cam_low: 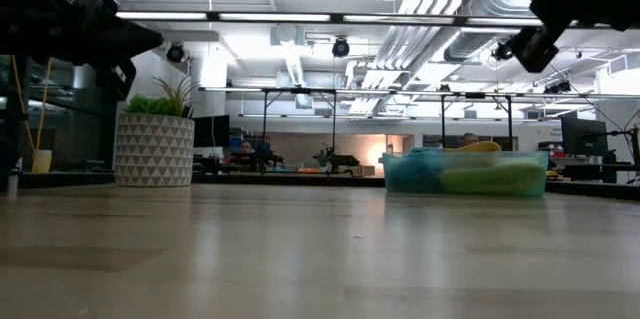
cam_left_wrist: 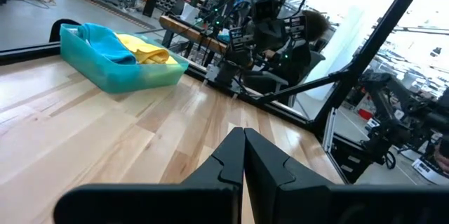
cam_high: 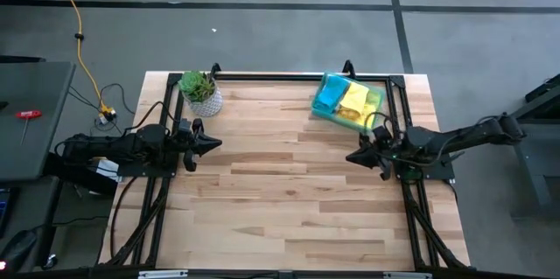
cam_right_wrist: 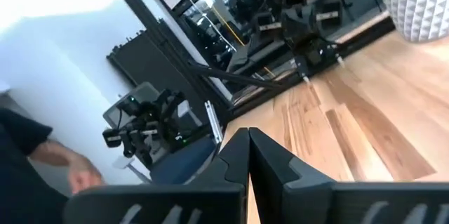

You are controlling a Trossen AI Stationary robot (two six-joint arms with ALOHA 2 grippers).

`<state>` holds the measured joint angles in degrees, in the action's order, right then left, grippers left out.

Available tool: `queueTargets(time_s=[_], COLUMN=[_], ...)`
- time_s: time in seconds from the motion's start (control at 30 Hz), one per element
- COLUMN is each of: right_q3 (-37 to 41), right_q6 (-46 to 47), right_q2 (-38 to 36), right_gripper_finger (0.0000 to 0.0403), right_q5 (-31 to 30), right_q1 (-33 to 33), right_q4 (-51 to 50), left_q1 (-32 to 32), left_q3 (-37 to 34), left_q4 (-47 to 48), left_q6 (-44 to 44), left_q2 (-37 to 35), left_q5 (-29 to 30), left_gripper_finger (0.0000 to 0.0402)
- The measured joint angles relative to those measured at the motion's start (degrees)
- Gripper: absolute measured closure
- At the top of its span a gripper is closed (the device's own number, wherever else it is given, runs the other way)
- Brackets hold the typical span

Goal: Fold microfiber towels
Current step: Return to Home Position

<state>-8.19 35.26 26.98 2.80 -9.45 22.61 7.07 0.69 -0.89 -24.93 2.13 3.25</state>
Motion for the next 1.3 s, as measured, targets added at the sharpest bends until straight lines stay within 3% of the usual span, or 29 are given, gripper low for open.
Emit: queueTargets(time_s=[0.13,0.37,0.57,0.9,1.3], right_q3=[0.1,7.1,7.6,7.6,7.5], right_q6=[-3.1,-3.1,-4.3,-6.5,-6.9], right_q2=[-7.7,-19.3,-26.9,-26.7,-26.3], right_gripper_finger=[0.0403,0.0403,0.0403,0.0403,0.0403], right_q5=[-2.1,-2.6,-2.3,-0.3,-0.7], right_q1=[-0.9,-0.2,2.2,3.5,3.5], right_q4=[-6.1,-4.9,-12.2,-21.5,-22.0], left_q1=[0.0,0.0,0.0,0.0,0.0], left_q3=[0.0,0.0,0.0,0.1,0.1], left_q4=[0.0,0.0,0.0,-0.2,-0.2], left_q6=[0.0,0.0,0.0,0.0,0.0], left_q2=[0.0,0.0,0.0,0.1,0.1], left_q5=[0.0,0.0,0.0,0.0,0.2], left_gripper_finger=[0.0401,0.0401,0.0401,0.0401,0.0401])
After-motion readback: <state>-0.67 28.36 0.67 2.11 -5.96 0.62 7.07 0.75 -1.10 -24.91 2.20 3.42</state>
